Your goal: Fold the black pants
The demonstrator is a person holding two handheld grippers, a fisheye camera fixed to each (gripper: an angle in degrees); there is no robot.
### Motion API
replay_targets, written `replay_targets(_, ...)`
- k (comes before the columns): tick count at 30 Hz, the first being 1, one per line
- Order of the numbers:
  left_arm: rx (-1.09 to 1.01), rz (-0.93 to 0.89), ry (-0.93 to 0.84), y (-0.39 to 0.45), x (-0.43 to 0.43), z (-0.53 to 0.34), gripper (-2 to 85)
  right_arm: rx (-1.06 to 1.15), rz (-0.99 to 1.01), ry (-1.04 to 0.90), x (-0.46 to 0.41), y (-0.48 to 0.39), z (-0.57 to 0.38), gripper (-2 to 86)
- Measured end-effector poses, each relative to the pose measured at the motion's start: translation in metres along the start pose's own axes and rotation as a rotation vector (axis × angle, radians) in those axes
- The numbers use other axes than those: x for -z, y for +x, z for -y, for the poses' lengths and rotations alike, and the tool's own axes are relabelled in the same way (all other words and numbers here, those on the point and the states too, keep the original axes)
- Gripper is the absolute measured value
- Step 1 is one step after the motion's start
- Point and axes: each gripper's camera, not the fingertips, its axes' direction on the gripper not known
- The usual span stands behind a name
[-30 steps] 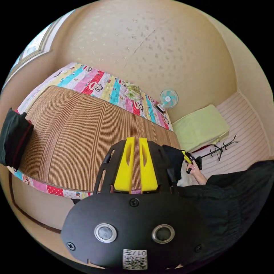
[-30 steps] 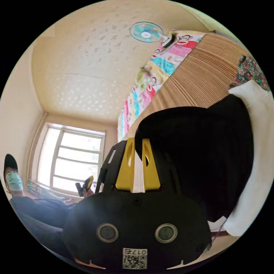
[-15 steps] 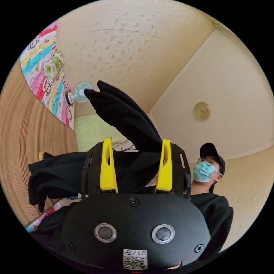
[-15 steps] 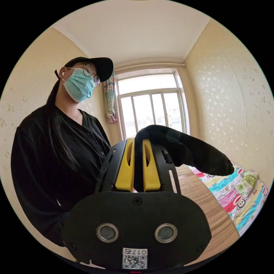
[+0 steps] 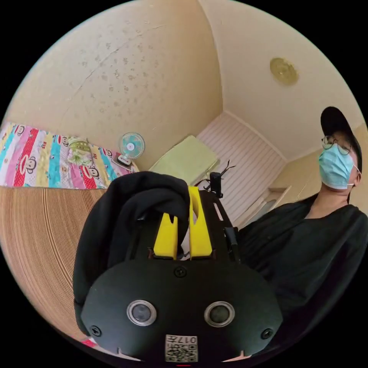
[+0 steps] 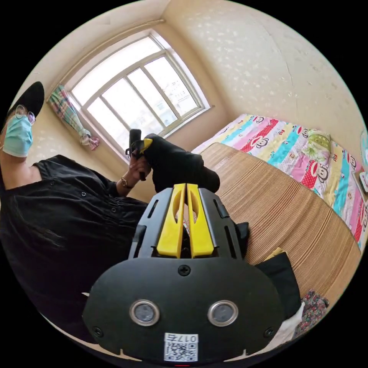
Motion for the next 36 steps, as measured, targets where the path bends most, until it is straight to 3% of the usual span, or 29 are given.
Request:
replay_targets(2,-0.155,-0.037,-0.17,0.04,-0.041,0.004,3.8,-0.131,0.158,0.101,-0.009,0.024,0.029,8.0)
replay_targets(4,-0.274,-0.033,-0.319,0.07,-0.075,0.003,3.9,-0.292,0.315,0.06,-0.034,0.057,0.055,11.7)
replay_targets(8,-0.325,-0.075,-0.608,0.092,-0.155,-0.018,3.8,-0.543,0.679,-0.358,-0.155,0.116,0.075,18.2)
replay_targets(11,-0.239,-0.145,-0.757,0.083,-0.201,-0.045,3.7,-0.656,0.585,-0.616,-0.221,0.133,0.056,17.9)
replay_targets(13,-0.205,-0.152,-0.79,0.078,-0.212,-0.057,3.7,-0.779,0.623,-0.595,-0.239,0.148,0.034,15.9)
replay_targets(16,-0.154,-0.186,-0.768,0.074,-0.204,-0.059,3.8,-0.824,0.762,-0.364,-0.242,0.155,0.004,7.1)
replay_targets(21,-0.273,-0.091,-0.733,0.106,-0.18,-0.038,5.8,-0.546,0.957,0.099,-0.208,0.125,0.018,3.6)
replay_targets(23,-0.194,-0.06,-0.692,0.101,-0.16,-0.019,10.8,-0.344,1.006,0.26,-0.18,0.1,0.034,3.2)
replay_targets(28,0.072,-0.211,-0.404,0.045,-0.073,0.021,17.8,0.024,0.992,0.398,-0.129,0.036,0.071,2.6)
replay_targets(36,0.071,-0.061,-0.174,0.037,0.065,0.084,18.3,0.431,0.971,0.497,-0.044,-0.052,0.123,2.4)
